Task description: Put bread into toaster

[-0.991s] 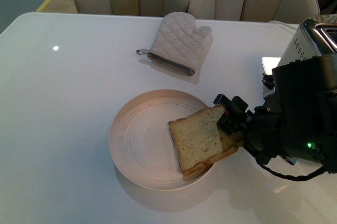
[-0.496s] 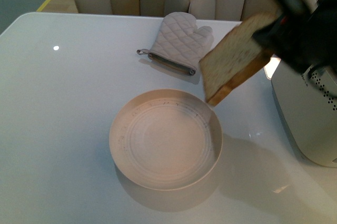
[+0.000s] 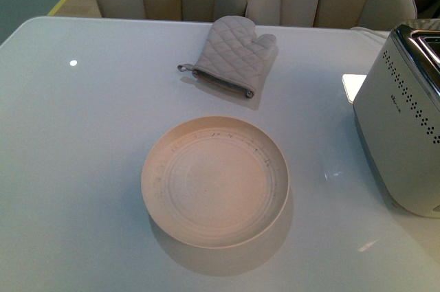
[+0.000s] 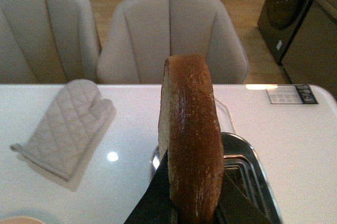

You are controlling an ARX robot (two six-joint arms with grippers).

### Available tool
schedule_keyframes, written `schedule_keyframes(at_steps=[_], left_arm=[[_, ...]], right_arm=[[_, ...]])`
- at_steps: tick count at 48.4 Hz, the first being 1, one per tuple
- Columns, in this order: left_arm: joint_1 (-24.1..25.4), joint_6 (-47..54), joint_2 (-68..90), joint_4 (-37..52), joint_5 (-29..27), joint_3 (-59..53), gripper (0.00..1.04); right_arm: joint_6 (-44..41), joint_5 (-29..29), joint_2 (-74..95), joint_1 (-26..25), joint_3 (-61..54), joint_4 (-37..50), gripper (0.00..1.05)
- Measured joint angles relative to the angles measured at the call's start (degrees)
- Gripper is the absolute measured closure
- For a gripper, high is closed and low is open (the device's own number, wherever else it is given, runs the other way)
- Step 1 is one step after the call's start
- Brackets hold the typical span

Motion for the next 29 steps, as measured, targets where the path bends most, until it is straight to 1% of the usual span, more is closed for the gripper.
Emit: schedule_keyframes(at_steps=[10,29], left_arm=[[0.00,0.00,0.00,0.00,0.00,0.00,0.07],[0.00,0.00,0.00,0.00,0.00,0.00,0.07]], right_arm=[[-5.49,0.76,3.30,-2.45,-0.09,-0.11,1.01],[-4.83,1.84,9.20,-2.32,-1.20,2.34,1.01]])
